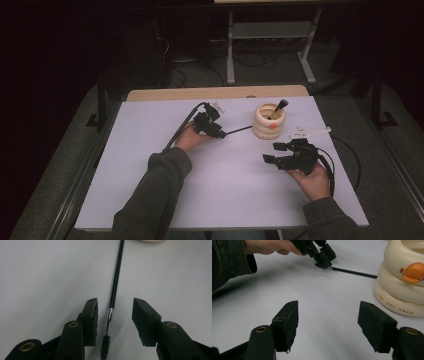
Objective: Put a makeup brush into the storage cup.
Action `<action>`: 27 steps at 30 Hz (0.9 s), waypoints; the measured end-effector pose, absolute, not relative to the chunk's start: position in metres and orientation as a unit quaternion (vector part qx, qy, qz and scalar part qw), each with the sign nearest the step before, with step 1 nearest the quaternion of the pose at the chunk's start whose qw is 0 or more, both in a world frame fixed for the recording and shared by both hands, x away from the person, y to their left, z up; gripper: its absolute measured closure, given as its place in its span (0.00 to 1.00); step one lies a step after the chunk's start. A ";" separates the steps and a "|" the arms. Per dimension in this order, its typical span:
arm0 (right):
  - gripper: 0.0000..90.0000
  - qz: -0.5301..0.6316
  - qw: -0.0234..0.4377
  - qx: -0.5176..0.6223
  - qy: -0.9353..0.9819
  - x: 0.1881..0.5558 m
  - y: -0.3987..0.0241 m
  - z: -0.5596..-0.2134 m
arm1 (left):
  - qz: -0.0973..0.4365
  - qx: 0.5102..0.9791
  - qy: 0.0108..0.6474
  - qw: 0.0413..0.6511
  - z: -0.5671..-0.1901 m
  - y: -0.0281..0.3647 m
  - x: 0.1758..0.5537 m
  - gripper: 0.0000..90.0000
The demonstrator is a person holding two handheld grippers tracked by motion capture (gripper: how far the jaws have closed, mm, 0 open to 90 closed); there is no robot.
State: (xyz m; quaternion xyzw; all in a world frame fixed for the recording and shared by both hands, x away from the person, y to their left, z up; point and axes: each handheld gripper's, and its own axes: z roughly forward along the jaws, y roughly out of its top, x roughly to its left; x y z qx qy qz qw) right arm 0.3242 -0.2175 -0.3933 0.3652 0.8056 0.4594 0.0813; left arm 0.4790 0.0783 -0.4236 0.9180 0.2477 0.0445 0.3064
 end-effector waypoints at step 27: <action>0.36 0.461 0.082 0.361 0.806 0.324 -0.216 -0.393 | 0.045 0.922 0.248 0.295 -0.434 0.067 0.480 0.77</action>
